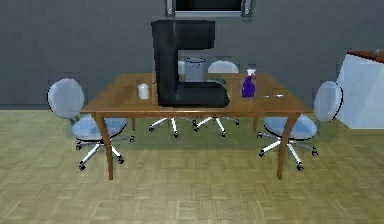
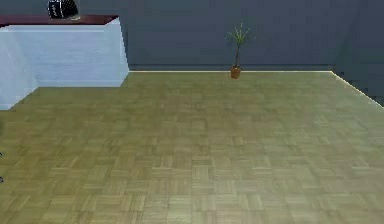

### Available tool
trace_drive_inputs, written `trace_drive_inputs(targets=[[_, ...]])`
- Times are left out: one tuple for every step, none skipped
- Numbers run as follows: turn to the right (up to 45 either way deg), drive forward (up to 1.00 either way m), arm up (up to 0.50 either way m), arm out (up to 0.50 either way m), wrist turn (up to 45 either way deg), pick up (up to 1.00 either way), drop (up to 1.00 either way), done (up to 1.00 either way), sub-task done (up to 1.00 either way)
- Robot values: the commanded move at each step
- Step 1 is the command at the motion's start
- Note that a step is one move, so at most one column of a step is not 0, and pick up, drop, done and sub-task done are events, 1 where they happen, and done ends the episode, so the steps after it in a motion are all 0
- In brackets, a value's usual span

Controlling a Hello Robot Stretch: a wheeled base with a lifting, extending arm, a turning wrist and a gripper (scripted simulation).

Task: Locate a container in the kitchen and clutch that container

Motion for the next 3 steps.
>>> trace_drive_inputs(targets=[[0.0,0.70,0.00,0.00,0.0,0.00,0.00,0.00,0.00],[-45.0,0.00,0.00,0.00,0.0,0.00,0.00,0.00,0.00],[-45.0,0.00,0.00,0.00,0.0,0.00,0.00,0.00,0.00]])
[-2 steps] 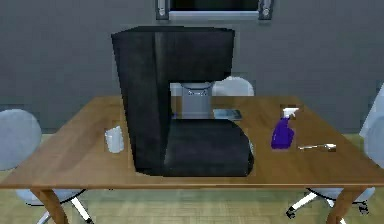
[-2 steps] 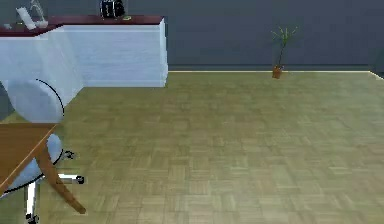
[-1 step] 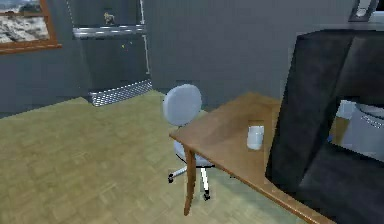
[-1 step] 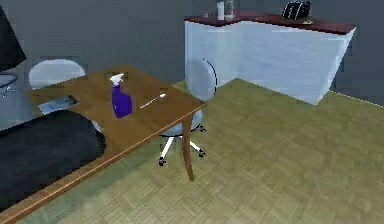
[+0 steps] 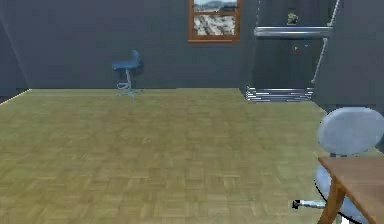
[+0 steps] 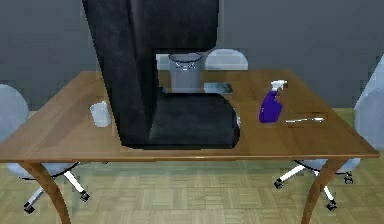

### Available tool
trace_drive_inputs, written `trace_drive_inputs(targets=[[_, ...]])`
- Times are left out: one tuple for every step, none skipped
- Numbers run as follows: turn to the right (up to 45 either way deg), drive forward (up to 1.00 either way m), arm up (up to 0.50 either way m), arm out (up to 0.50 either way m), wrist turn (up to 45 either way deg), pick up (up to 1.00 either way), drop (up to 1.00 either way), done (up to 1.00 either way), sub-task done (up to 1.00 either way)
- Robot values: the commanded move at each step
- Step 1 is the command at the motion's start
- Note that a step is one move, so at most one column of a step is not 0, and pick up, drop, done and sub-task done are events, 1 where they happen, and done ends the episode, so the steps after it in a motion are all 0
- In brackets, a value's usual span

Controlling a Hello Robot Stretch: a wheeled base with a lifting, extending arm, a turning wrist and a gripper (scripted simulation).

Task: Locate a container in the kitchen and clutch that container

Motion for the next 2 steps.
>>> trace_drive_inputs(targets=[[-21.0,0.00,0.00,0.00,0.0,0.00,0.00,0.00,0.00],[45.0,0.00,0.00,0.00,0.0,0.00,0.00,0.00,0.00]])
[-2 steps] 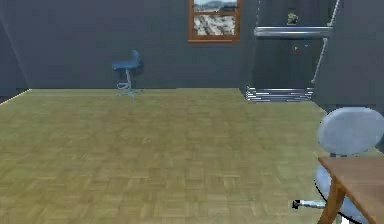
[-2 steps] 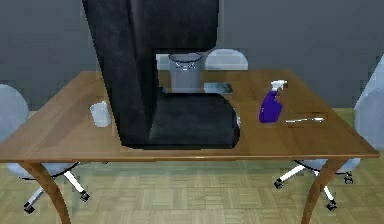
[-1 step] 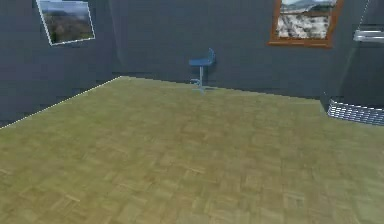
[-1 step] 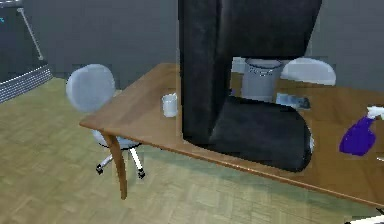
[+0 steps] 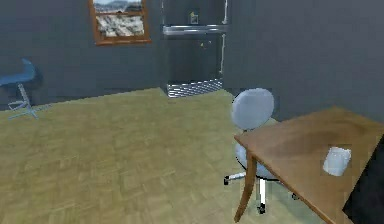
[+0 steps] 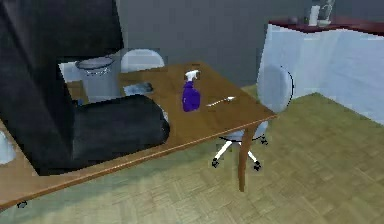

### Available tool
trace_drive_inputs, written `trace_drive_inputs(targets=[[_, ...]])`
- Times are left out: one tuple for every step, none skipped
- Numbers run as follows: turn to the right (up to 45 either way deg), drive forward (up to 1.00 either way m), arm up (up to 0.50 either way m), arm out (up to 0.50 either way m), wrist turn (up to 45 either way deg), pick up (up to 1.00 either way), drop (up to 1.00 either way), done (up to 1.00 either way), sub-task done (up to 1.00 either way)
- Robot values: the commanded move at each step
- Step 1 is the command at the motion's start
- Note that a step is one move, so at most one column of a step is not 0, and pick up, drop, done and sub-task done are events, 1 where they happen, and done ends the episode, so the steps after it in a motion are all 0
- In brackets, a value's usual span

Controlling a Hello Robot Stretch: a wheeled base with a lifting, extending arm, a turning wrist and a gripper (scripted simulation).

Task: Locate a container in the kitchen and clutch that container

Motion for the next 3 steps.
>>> trace_drive_inputs(targets=[[45.0,0.00,0.00,0.00,0.0,0.00,0.00,0.00,0.00],[18.0,0.00,0.00,0.00,0.0,0.00,0.00,0.00,0.00],[0.0,0.40,0.00,0.00,0.0,0.00,0.00,0.00,0.00]])
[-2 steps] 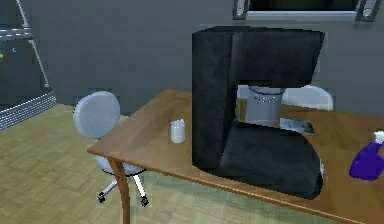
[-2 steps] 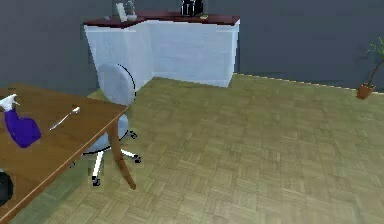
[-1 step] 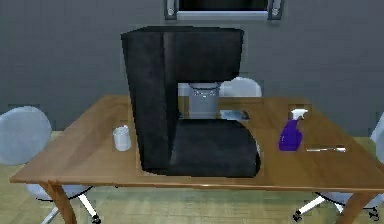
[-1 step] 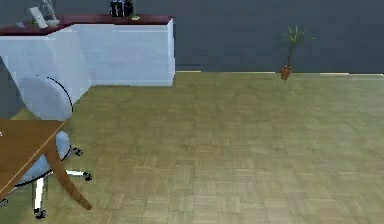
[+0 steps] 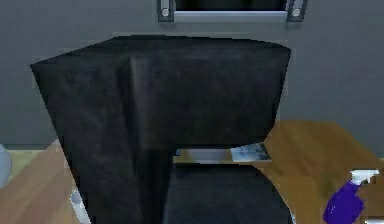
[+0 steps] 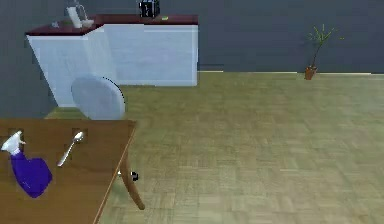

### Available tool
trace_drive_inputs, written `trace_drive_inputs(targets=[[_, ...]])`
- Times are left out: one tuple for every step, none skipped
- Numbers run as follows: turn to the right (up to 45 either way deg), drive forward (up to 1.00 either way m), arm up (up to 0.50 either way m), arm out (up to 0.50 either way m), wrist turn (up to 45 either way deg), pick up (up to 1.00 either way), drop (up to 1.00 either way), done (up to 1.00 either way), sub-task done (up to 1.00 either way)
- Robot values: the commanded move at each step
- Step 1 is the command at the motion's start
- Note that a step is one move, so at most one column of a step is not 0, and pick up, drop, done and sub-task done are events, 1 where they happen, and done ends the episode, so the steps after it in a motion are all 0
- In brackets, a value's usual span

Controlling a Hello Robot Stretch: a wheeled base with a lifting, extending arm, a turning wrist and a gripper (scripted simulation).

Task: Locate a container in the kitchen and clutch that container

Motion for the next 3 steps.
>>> trace_drive_inputs(targets=[[-45.0,0.00,0.00,0.00,0.0,0.00,0.00,0.00,0.00],[-45.0,0.00,0.00,0.00,0.0,0.00,0.00,0.00,0.00],[-30.0,0.00,0.00,0.00,0.0,0.00,0.00,0.00,0.00]])
